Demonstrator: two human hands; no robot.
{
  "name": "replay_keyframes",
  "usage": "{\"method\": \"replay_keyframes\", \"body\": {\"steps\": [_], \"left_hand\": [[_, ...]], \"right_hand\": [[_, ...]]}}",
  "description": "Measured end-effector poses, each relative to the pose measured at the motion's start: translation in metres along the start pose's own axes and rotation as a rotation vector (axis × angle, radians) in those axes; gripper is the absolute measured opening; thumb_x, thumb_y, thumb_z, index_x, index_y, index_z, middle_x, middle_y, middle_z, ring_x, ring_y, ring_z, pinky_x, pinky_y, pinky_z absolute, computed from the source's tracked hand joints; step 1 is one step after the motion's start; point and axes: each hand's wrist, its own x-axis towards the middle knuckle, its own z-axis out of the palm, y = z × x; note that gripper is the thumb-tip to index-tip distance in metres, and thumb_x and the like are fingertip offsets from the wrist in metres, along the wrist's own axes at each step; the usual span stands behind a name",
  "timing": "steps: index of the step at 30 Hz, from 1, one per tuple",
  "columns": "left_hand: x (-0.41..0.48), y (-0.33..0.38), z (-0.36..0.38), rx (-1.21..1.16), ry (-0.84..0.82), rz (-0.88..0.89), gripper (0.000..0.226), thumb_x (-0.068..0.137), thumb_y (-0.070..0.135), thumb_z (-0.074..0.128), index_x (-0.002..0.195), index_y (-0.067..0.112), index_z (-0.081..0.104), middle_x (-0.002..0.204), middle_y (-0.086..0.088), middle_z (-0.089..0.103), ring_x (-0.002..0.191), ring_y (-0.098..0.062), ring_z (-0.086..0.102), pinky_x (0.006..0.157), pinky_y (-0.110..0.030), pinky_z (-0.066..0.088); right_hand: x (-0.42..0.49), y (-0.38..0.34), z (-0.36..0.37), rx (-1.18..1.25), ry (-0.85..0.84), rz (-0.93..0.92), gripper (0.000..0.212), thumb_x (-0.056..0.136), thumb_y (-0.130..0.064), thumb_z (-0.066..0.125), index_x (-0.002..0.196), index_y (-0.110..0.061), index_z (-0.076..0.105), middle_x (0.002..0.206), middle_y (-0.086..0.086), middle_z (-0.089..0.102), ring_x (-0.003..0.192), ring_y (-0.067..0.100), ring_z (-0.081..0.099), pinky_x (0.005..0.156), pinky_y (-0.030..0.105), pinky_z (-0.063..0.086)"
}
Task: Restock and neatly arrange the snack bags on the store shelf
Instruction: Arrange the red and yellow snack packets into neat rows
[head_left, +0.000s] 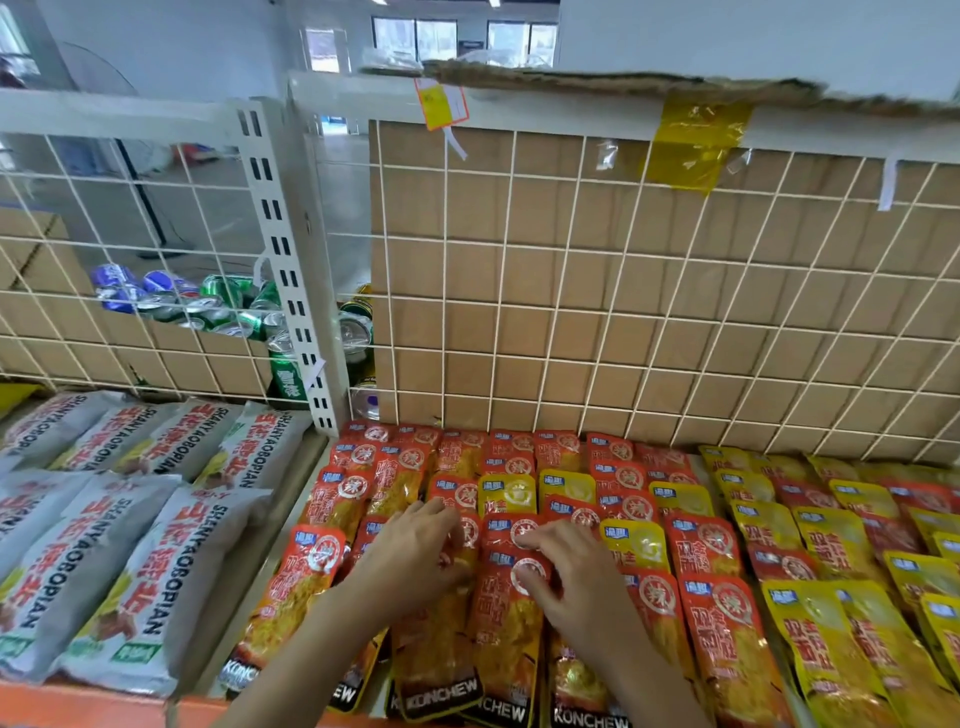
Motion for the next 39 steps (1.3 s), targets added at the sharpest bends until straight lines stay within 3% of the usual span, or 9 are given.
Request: {"method": "replay_keyframes", "body": {"steps": [6, 12, 18, 21, 23, 26, 31, 35, 39], "left_hand": [[-0.005, -0.006, 0.008, 0.025, 0.096, 0.05, 0.024, 0.089, 0.044, 0.053, 0.103, 0.026, 0.046, 0.102, 0.014, 0.044, 0.093, -0.006, 0.043, 0.082, -0.02, 0.034], [-0.004, -0.011, 0.014, -0.002, 0.184, 0.085, 0.037, 0.088, 0.055, 0.032, 0.099, 0.025, 0.05, 0.094, 0.016, 0.041, 0.086, -0.003, 0.04, 0.077, -0.018, 0.029], [-0.012, -0.021, 0.003, -0.085, 0.214, 0.066, 0.061, 0.077, 0.077, 0.019, 0.092, 0.029, 0.054, 0.088, 0.022, 0.043, 0.081, 0.004, 0.039, 0.071, -0.012, 0.031], [-0.019, -0.03, -0.003, -0.084, 0.139, 0.029, 0.027, 0.082, 0.059, 0.047, 0.092, 0.034, 0.054, 0.089, 0.024, 0.044, 0.087, 0.0, 0.042, 0.078, -0.017, 0.035], [-0.021, -0.03, -0.008, -0.118, 0.125, 0.002, 0.012, 0.084, 0.043, 0.06, 0.085, 0.039, 0.049, 0.087, 0.027, 0.044, 0.087, 0.002, 0.043, 0.083, -0.022, 0.038], [-0.022, -0.026, -0.011, -0.188, 0.115, -0.031, 0.028, 0.085, 0.027, 0.064, 0.077, 0.043, 0.042, 0.084, 0.027, 0.048, 0.082, 0.007, 0.045, 0.081, -0.02, 0.041], [-0.023, -0.025, -0.009, -0.186, 0.057, -0.017, 0.023, 0.077, 0.045, 0.068, 0.086, 0.037, 0.049, 0.086, 0.024, 0.048, 0.081, 0.008, 0.042, 0.076, -0.018, 0.037], [-0.022, -0.019, -0.01, -0.213, 0.04, -0.009, 0.018, 0.081, 0.035, 0.067, 0.08, 0.031, 0.049, 0.085, 0.02, 0.049, 0.08, 0.005, 0.043, 0.071, -0.014, 0.038], [-0.022, -0.01, -0.019, -0.443, 0.102, -0.023, 0.013, 0.085, 0.019, 0.065, 0.079, 0.023, 0.053, 0.079, 0.011, 0.059, 0.073, -0.001, 0.055, 0.064, -0.013, 0.043]], "right_hand": [[-0.001, -0.004, -0.003, 0.016, 0.012, -0.014, 0.082, 0.074, -0.08, 0.005, 0.119, -0.033, 0.055, 0.109, -0.026, 0.04, 0.109, -0.007, 0.033, 0.091, 0.007, 0.021], [-0.005, -0.031, 0.0, -0.013, 0.142, -0.118, 0.033, 0.083, -0.057, 0.043, 0.095, -0.033, 0.062, 0.086, -0.023, 0.052, 0.084, -0.006, 0.043, 0.072, 0.007, 0.033], [-0.004, -0.045, 0.007, 0.054, 0.007, -0.134, 0.051, 0.079, -0.058, 0.038, 0.109, -0.025, 0.062, 0.1, -0.015, 0.056, 0.096, 0.001, 0.045, 0.087, 0.013, 0.033], [-0.005, -0.045, 0.004, 0.071, -0.028, -0.135, 0.041, 0.086, -0.053, 0.048, 0.116, -0.027, 0.058, 0.1, -0.02, 0.046, 0.099, -0.001, 0.04, 0.087, 0.01, 0.03], [-0.005, -0.047, 0.004, 0.069, -0.028, -0.131, 0.052, 0.08, -0.062, 0.037, 0.113, -0.029, 0.059, 0.095, -0.023, 0.043, 0.095, -0.002, 0.04, 0.081, 0.006, 0.028], [-0.005, -0.045, 0.008, 0.071, -0.032, -0.117, 0.064, 0.073, -0.066, 0.024, 0.111, -0.029, 0.06, 0.092, -0.023, 0.043, 0.092, -0.002, 0.041, 0.078, 0.005, 0.026], [-0.005, -0.047, 0.005, 0.044, -0.034, -0.105, 0.069, 0.07, -0.068, 0.02, 0.114, -0.03, 0.058, 0.092, -0.023, 0.041, 0.09, -0.003, 0.037, 0.075, 0.005, 0.026], [-0.006, -0.051, 0.001, 0.052, -0.047, -0.095, 0.059, 0.075, -0.063, 0.03, 0.117, -0.029, 0.056, 0.096, -0.023, 0.042, 0.093, -0.004, 0.037, 0.077, 0.005, 0.027], [-0.008, -0.052, -0.005, 0.164, -0.07, 0.008, 0.054, 0.08, -0.059, 0.049, 0.127, -0.03, 0.05, 0.109, -0.023, 0.046, 0.103, -0.004, 0.043, 0.091, 0.009, 0.034]]}}
